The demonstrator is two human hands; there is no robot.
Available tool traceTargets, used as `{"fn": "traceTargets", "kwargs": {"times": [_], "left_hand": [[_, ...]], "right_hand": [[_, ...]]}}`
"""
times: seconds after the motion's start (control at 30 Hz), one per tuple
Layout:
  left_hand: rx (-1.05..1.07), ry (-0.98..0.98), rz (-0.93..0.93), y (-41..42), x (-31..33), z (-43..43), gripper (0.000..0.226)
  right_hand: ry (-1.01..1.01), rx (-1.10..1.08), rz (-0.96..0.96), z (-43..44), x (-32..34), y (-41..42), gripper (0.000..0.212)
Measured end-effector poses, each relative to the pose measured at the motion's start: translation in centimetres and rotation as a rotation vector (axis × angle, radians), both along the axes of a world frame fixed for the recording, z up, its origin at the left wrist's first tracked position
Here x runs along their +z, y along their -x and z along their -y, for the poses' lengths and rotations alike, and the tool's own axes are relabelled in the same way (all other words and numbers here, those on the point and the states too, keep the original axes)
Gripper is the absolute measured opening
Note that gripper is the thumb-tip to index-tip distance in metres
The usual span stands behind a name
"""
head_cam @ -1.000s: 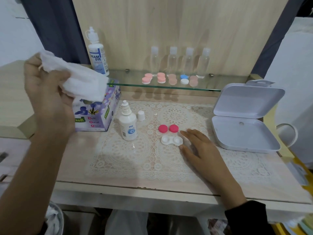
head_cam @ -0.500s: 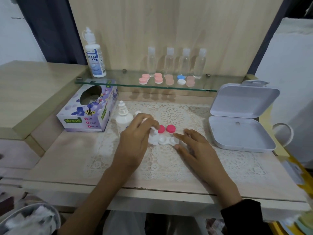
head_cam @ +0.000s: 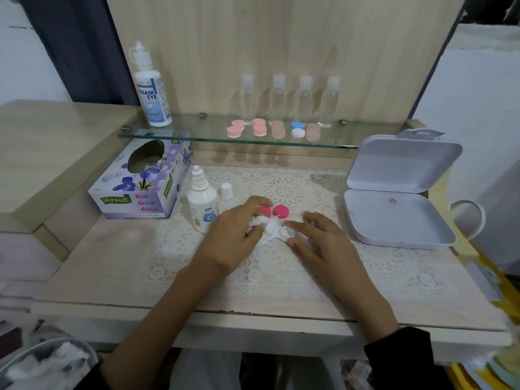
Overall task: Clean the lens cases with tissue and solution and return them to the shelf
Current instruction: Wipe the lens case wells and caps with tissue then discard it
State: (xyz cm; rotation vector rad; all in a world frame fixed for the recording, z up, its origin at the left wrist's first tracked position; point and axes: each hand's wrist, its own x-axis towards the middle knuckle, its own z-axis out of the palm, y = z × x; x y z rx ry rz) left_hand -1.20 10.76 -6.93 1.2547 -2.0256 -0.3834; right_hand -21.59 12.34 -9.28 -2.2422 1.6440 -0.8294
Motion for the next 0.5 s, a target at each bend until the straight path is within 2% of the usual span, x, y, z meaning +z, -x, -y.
{"fn": "traceTargets", "kwargs": {"times": [0.1, 0.2, 0.5], "left_hand": [[0.013, 0.039, 0.006, -0.08, 0.11, 0.06, 0.013], [-0.052, 0.082, 0.091, -0.01, -0.05, 0.01, 0.027], [-0.023, 0.264, 0.372, -0.11, 0.36, -0.86, 0.031]], "right_hand": [[0.006, 0.006, 0.003, 0.02, -0.12, 0.06, 0.036], [0.010, 0.010, 0.009, 0.10, -0.16, -0.01, 0.036], [0.014, 0.014, 0.000, 0.05, -0.18, -0.02, 0.039]]}}
